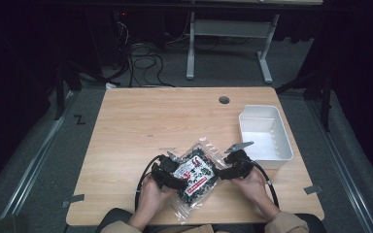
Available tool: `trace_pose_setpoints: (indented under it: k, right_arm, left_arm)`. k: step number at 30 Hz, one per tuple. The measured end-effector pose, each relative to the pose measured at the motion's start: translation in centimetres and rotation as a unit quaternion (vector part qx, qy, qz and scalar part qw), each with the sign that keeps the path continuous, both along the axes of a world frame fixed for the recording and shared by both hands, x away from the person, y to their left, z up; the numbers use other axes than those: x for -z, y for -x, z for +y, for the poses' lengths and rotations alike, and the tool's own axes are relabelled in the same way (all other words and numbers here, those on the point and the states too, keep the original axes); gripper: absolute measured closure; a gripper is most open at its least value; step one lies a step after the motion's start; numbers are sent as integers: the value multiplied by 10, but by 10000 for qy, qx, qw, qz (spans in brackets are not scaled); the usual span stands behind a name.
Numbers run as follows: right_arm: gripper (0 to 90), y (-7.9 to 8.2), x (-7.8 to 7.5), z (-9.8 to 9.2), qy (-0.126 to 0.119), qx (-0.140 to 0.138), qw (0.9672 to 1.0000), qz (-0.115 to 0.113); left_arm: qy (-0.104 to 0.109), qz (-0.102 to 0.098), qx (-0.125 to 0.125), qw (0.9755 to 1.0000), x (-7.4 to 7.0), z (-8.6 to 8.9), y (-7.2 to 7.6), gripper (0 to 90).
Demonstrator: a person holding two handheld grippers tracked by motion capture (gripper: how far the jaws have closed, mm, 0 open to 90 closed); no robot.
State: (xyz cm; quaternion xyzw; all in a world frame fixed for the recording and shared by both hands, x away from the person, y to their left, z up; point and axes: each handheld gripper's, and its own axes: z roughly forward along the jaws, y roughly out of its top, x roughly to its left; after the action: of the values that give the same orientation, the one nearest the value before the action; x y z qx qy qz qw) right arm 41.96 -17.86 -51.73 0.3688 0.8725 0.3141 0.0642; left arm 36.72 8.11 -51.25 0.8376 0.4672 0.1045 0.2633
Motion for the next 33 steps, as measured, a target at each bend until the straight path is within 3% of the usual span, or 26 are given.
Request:
trace_pose_setpoints:
  k: [4, 7, 12, 18, 19, 20, 22, 26, 33]
  right_arm:
    - [282, -3, 3, -1, -113, 33, 9996, 273]
    - [287, -3, 3, -1, -118, -14, 9995, 305]
    - [404, -1, 1, 0, -187, -37, 9988, 443]
    - [602, -1, 1, -4, -117, 70, 9995, 278]
    - [673, 1, 1, -3, -73, 40, 9998, 174]
    - [703, 4, 0, -2, 127, 31, 9999, -64]
    - [755, 6, 0, -2, 168, -3, 9997, -181]
    - [800, 3, -1, -4, 96, 103, 9999, -14]
    - [865, 3, -2, -5, 55, 25, 10000, -40]
  left_arm:
    - [16, -7, -39, 10000, 0, 0, 0, 167]
    - [-34, 1, 23, 10000, 0, 0, 0, 167]
    - [-7, -27, 41, 10000, 0, -1, 0, 170]
    - [-11, -48, 58, 10000, 0, -1, 0, 172]
    - [-11, -32, 52, 10000, 0, -1, -1, 171]
    - [-7, -33, 50, 10000, 1, -1, -1, 170]
    - [-6, -39, 54, 10000, 1, -1, -1, 170]
    - [-34, -60, 69, 10000, 1, -1, -1, 169]
    - [-24, -132, 30, 9999, 1, -2, 0, 169]
